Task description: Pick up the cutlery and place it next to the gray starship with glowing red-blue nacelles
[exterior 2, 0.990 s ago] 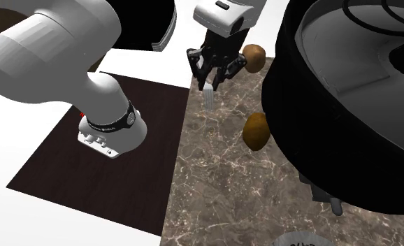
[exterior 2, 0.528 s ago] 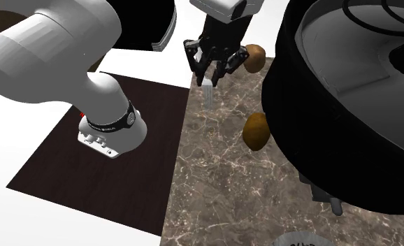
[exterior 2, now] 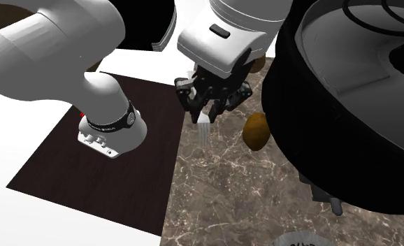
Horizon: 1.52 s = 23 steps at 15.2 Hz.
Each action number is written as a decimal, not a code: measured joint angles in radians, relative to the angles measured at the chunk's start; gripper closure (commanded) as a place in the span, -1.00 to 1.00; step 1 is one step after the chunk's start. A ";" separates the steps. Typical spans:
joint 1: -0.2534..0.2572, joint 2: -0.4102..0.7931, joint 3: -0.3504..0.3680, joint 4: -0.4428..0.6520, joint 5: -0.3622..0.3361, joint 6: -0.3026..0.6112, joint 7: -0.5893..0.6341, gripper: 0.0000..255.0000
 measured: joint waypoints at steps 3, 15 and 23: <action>-0.057 0.027 -0.057 0.016 -0.062 0.018 -0.069 1.00; -0.259 0.301 -0.240 0.198 -0.266 0.143 -0.292 1.00; -0.338 0.515 -0.330 0.391 -0.329 0.191 -0.413 1.00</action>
